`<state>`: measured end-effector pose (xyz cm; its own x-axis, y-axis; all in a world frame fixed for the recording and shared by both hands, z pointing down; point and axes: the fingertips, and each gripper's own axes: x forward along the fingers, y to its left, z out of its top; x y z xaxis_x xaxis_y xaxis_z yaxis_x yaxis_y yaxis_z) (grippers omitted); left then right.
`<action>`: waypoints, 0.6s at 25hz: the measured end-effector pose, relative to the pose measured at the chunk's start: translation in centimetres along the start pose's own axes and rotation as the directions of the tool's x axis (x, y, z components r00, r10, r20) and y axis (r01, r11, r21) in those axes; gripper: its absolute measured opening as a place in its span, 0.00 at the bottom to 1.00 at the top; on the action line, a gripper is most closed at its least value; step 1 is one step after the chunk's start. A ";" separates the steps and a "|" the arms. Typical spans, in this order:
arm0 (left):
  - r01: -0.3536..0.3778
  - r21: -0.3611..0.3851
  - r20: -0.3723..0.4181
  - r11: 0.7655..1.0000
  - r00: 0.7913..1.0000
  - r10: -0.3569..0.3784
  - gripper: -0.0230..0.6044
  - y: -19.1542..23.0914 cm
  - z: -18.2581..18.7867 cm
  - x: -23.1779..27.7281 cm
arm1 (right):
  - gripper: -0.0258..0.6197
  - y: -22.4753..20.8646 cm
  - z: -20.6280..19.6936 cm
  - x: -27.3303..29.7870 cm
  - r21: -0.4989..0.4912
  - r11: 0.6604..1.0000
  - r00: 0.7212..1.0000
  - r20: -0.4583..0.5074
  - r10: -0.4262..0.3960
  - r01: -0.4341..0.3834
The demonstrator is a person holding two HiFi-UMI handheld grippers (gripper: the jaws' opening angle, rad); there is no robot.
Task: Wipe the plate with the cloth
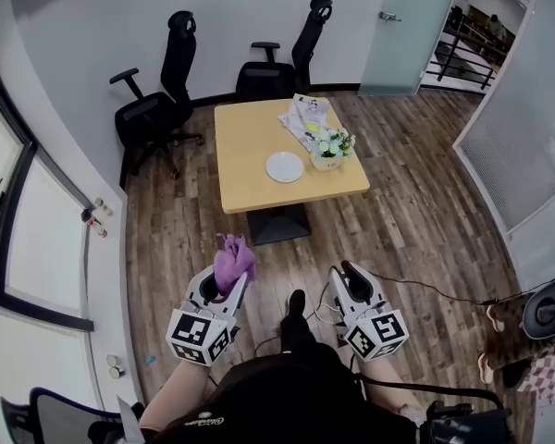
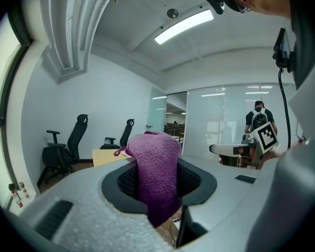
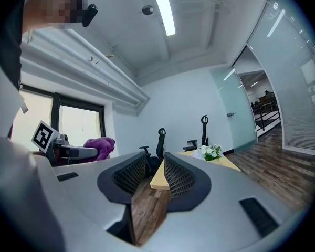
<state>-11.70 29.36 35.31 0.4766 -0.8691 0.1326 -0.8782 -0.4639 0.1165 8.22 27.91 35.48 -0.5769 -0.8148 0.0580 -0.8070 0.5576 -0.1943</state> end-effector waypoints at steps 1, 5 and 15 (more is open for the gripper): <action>-0.002 0.003 0.002 1.000 1.000 0.002 0.24 0.4 0.2 0.9 | 0.21 -0.5 0.1 0.9 0.001 1.000 1.000 0.002 0.008 -0.008; -0.019 0.013 0.008 1.000 1.000 0.019 0.24 2.3 1.4 5.2 | 0.21 -3.3 0.5 5.2 0.029 0.999 1.000 0.006 0.031 -0.031; -0.080 0.020 0.034 0.997 0.996 0.079 0.24 6.9 6.9 18.3 | 0.21 -11.7 5.4 17.0 0.018 0.989 0.989 0.000 0.146 -0.146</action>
<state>-9.33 9.06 31.75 0.4043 -0.9082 0.1081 -0.9139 -0.3966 0.0861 8.54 6.71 33.48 -0.6885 -0.7246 0.0291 -0.7118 0.6675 -0.2184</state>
